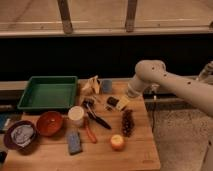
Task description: Wipe table surface with brush
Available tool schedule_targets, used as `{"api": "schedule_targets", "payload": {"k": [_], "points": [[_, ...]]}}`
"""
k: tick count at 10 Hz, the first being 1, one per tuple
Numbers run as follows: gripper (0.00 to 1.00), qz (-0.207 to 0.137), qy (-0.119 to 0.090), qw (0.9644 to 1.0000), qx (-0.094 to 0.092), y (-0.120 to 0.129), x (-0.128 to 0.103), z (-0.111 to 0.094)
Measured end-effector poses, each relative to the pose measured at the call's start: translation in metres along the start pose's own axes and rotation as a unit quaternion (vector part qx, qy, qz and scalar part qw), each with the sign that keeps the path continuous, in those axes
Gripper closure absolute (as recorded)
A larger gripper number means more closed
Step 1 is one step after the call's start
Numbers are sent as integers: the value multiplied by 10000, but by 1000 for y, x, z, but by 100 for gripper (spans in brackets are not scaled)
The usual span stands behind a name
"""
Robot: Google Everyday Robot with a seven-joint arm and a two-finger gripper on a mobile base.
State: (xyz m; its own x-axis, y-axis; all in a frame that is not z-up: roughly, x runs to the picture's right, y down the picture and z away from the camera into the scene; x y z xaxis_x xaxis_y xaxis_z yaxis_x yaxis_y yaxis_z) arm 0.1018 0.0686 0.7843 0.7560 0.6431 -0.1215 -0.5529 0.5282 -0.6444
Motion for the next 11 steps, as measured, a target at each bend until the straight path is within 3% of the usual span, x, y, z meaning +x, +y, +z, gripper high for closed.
{"api": "schedule_targets", "payload": {"k": [3, 6, 11], "points": [[22, -502, 265, 9983, -147, 23, -20, 23], [22, -1075, 572, 9919, -375, 65, -52, 60], [22, -1382, 843, 9828, -893, 100, -38, 98]]}}
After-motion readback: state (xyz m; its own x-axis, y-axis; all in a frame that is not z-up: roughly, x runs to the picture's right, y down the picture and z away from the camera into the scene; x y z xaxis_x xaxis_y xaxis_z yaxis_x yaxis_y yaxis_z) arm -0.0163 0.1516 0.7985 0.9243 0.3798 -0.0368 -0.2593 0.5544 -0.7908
